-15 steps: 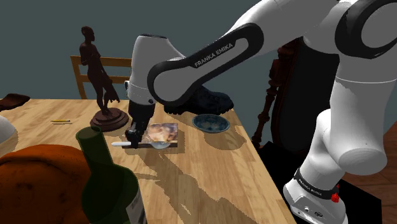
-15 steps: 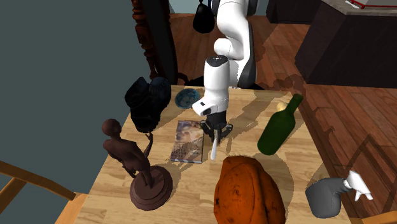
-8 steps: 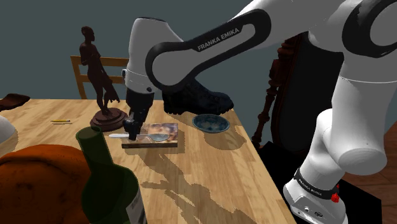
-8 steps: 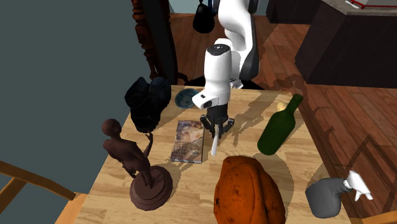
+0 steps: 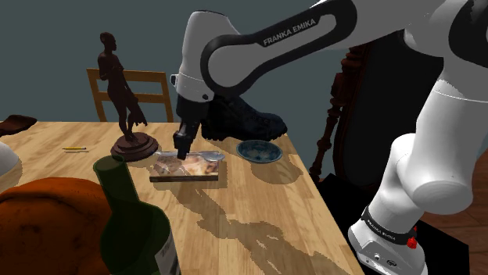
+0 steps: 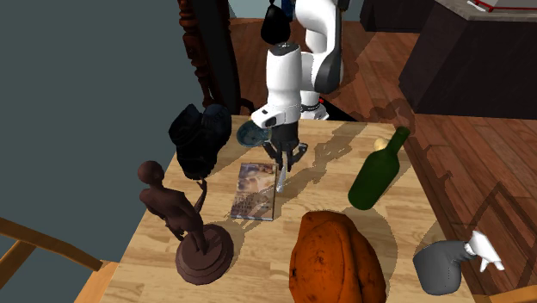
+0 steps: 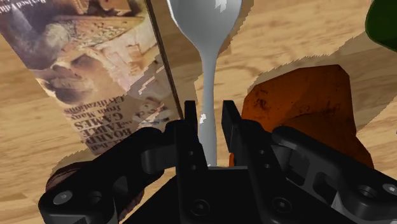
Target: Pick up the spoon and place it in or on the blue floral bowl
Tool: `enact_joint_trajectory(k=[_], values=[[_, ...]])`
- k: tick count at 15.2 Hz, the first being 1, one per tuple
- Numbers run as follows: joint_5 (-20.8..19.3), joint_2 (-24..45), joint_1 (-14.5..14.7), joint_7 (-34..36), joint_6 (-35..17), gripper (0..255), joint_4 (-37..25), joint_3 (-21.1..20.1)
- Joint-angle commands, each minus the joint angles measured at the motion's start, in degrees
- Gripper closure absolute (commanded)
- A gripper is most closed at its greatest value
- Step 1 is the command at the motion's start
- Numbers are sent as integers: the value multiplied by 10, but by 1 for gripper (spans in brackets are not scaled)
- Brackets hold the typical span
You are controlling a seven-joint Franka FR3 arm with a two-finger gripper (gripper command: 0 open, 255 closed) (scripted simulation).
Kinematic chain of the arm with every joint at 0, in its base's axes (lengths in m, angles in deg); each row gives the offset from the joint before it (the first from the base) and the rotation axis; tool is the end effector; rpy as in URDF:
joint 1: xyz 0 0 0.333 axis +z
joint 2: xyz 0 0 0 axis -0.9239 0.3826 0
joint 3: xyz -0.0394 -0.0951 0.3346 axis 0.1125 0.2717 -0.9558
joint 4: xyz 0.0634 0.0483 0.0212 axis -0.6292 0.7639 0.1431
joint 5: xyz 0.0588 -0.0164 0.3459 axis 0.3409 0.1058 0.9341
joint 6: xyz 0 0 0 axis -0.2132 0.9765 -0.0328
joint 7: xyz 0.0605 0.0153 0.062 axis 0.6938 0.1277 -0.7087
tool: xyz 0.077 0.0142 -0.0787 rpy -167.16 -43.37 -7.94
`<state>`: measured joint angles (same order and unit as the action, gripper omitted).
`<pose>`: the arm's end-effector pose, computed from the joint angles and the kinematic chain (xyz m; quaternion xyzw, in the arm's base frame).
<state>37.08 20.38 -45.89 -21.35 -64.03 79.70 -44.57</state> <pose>0.4405 0.3344 0.5063 -0.9382 -0.3217 -0.0860 0.0939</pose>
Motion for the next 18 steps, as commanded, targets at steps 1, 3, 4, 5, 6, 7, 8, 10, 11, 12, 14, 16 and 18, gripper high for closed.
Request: enact_joint_trajectory(k=[1,3,4,5,6,7,8,10,11,12,14,16,18], values=[[18,-34,-12,-30,0,255,37,8],[33,-65,-23,-60,1,255,71,20],[40,-81,-28,-75,2,255,87,26],[46,-96,-32,-90,4,255,102,33],[51,-110,-37,-105,6,255,116,40],[56,-124,-41,-119,8,255,130,48],[60,-138,-45,-133,11,255,144,56],[66,-164,-54,-162,18,255,169,72],[68,-177,-58,-176,21,255,180,81],[69,-189,-63,-189,25,255,191,90],[70,-212,-72,-216,34,255,211,109],[68,-233,-82,-243,44,255,228,128],[64,-252,-93,-269,54,255,243,148]])
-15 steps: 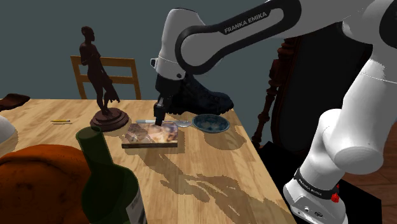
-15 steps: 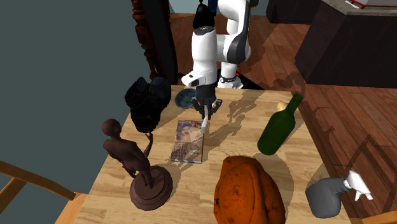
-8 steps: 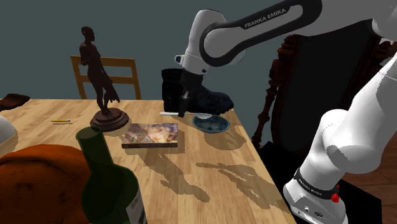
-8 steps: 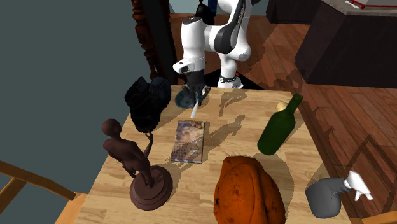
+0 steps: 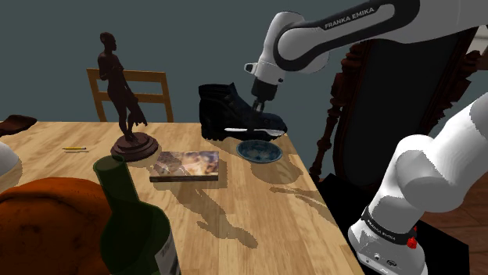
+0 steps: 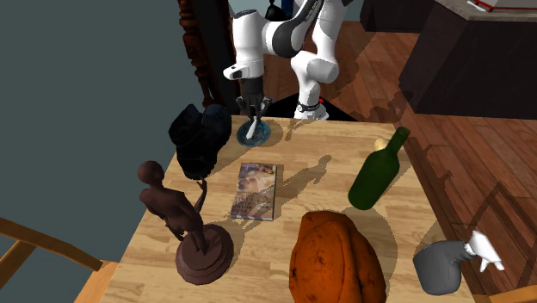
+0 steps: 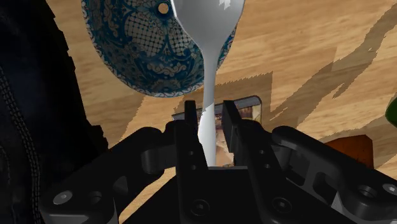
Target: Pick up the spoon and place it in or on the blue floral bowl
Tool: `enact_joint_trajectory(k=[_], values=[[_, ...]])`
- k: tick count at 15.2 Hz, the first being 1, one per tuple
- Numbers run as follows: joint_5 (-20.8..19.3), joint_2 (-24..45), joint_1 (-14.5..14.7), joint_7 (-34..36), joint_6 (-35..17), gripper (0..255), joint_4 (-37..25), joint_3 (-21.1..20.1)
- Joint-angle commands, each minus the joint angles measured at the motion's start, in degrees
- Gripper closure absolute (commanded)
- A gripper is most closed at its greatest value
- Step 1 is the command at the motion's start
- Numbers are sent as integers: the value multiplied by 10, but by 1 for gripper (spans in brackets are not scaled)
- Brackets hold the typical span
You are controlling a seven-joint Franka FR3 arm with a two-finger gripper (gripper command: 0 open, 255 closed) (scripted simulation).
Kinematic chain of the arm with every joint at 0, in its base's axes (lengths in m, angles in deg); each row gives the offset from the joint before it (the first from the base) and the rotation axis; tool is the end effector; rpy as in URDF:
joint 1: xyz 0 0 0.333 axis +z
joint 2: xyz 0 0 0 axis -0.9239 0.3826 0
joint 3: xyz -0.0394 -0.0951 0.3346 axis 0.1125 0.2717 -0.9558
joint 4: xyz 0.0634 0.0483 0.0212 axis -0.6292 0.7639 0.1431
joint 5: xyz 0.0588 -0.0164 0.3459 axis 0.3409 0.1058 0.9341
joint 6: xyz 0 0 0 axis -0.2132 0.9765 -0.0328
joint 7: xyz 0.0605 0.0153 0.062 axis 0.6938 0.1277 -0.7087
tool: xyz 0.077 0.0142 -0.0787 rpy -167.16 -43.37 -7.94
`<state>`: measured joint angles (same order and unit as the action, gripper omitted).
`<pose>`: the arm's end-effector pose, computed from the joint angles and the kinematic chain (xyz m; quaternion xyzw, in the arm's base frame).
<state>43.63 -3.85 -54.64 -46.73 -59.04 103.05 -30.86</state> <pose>0.3821 0.1117 0.5151 -0.9383 -0.3215 -0.0860 0.0936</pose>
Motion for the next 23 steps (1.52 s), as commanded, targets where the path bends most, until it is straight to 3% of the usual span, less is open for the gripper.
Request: enact_joint_trajectory(k=[1,17,23], values=[[-5,-20,-12,-30,10,255,16,22],[24,37,-1,-68,-119,255,91,24],[24,37,-1,-68,-119,255,91,24]])
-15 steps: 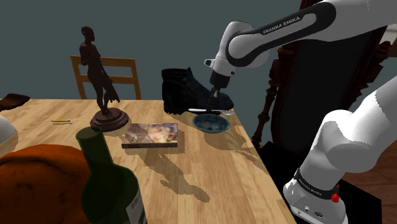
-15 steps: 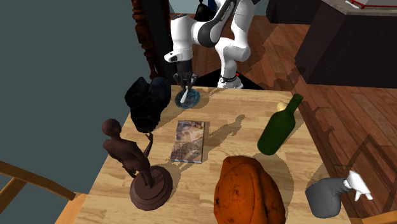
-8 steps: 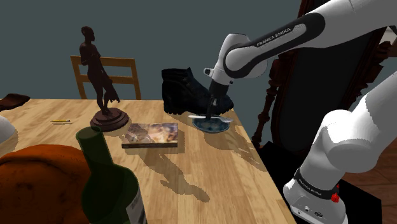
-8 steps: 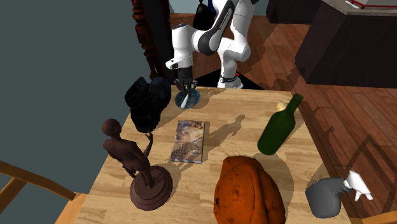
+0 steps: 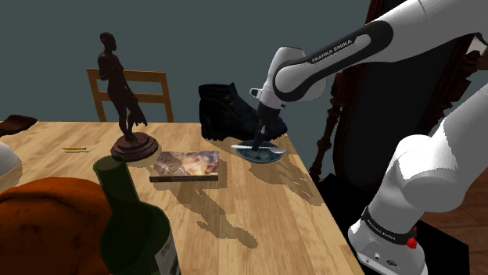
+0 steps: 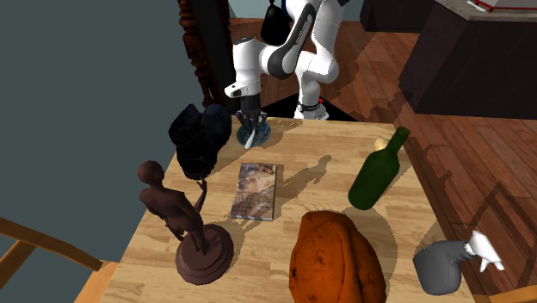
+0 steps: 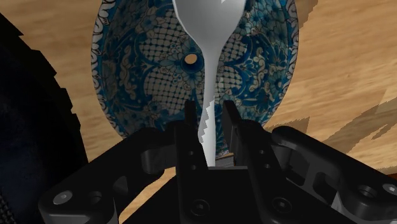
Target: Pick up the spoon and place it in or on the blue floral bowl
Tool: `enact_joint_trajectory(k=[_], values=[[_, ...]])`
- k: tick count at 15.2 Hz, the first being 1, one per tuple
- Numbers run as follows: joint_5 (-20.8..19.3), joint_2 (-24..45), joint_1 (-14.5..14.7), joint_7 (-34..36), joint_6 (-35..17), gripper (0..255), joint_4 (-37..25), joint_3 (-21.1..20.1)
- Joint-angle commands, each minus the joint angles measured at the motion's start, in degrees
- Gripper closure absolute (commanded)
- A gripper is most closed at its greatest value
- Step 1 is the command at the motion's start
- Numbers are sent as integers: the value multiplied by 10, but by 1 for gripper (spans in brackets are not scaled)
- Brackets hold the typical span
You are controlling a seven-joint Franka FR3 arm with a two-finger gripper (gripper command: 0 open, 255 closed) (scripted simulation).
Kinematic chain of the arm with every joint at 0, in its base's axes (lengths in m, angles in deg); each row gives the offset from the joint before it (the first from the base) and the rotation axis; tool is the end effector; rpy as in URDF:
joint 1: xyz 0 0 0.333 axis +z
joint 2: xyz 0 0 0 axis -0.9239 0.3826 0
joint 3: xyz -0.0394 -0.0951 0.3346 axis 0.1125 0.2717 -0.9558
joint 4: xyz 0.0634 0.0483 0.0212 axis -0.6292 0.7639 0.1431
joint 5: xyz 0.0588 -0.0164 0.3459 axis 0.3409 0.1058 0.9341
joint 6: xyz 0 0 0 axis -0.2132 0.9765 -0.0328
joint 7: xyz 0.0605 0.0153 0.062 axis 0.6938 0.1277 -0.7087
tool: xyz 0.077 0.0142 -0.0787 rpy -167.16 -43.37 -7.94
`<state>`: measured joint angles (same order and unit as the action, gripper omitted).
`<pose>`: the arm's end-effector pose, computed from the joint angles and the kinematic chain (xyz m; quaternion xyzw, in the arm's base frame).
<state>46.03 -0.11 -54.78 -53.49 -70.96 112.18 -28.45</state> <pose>0.3839 0.0856 0.4409 -0.9381 -0.3222 -0.0858 0.0940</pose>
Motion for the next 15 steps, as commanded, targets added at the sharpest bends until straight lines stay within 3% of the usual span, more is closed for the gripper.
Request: enact_joint_trajectory(k=[1,2,7,11,15], values=[[0,0,0,0,0,255,0,0],[0,0,0,0,0,0,0,0],[0,0,0,0,0,0,0,0],[-22,-51,-13,12,81,0,-29,7],[-22,-51,-13,12,81,0,-29,7]])
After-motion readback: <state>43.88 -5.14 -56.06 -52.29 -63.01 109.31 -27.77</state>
